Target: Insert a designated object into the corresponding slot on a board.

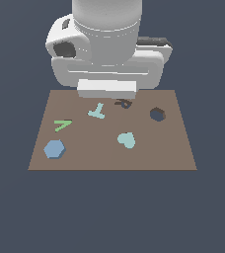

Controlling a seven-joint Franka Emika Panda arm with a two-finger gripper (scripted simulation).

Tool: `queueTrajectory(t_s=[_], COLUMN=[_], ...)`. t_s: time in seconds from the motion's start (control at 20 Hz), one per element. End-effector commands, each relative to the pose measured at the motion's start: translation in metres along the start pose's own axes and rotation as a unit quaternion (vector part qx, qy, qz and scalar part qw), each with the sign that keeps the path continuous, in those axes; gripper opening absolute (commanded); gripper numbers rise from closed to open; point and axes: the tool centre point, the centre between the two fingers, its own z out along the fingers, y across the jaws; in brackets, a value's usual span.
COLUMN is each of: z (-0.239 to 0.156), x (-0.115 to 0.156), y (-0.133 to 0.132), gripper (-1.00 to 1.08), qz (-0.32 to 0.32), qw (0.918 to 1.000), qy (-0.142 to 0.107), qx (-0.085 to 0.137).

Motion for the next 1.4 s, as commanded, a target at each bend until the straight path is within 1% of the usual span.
queueTrajectory(t_s=[0.0,0.3,0.6,0.95,1.35], z=[0.0,0.005,0.021,0.051,0.088], x=[0.0,0.006,0.023,0.053,0.086], y=[0.0,0.006,0.025,0.064,0.118], gripper=[1.0,1.0,1.0,1.0,1.0], qz=[0.0,0.009,0.037,0.09,0.157], qw=[1.0,1.0,0.9993,0.996,0.9876], qy=[0.0,0.0,0.001,0.002,0.004], qx=[0.0,0.0,0.001,0.002,0.005])
